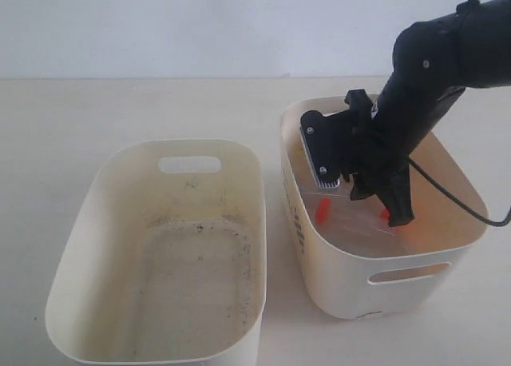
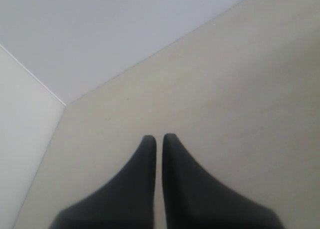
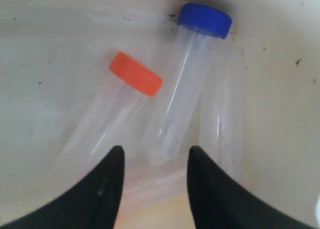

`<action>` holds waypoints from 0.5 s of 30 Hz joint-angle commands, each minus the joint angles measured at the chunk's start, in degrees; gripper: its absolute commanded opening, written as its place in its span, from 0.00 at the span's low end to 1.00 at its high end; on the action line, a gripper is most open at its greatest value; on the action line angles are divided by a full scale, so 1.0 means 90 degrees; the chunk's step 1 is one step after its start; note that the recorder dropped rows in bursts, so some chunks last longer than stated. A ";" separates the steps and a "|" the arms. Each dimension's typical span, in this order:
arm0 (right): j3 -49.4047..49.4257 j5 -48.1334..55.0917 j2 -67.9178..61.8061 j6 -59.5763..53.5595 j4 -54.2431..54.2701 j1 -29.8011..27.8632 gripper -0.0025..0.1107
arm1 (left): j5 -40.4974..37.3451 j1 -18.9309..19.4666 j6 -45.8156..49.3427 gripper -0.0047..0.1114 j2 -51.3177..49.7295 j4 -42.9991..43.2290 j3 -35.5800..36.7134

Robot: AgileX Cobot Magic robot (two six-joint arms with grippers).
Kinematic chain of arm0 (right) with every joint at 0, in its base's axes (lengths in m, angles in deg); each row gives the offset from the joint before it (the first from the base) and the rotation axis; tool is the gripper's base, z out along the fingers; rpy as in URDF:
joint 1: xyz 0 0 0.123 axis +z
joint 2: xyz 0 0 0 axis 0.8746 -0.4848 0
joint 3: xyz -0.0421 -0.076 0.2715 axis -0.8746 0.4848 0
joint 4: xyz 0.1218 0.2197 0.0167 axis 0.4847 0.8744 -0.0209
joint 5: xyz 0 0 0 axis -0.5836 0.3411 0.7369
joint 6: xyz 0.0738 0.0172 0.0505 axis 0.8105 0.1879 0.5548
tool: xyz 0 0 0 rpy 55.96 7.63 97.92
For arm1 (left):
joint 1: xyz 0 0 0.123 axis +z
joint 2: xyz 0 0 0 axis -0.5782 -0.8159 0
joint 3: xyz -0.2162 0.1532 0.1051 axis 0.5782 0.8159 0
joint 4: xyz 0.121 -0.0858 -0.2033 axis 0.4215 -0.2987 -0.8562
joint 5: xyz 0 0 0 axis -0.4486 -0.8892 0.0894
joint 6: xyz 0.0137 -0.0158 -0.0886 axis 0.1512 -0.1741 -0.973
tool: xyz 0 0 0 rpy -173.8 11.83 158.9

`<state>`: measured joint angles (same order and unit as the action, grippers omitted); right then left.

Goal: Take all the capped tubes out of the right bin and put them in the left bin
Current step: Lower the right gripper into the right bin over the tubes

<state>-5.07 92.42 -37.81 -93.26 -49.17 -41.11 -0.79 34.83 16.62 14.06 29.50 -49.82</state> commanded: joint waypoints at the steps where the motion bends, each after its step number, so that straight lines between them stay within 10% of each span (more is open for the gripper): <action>1: -0.0034 -0.0379 -0.0212 -0.0338 -0.0118 0.0009 0.46 | 0.0032 -0.0007 -0.0008 0.08 -0.0022 -0.0018 -0.0025; 15: -0.0034 -0.1156 -0.0516 0.0189 -0.0948 0.0009 0.46 | 0.0032 -0.0007 -0.0008 0.08 -0.0022 -0.0018 -0.0025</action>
<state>-5.07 82.65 -42.29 -93.57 -55.18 -41.02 -0.79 34.83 16.62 14.06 29.50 -49.82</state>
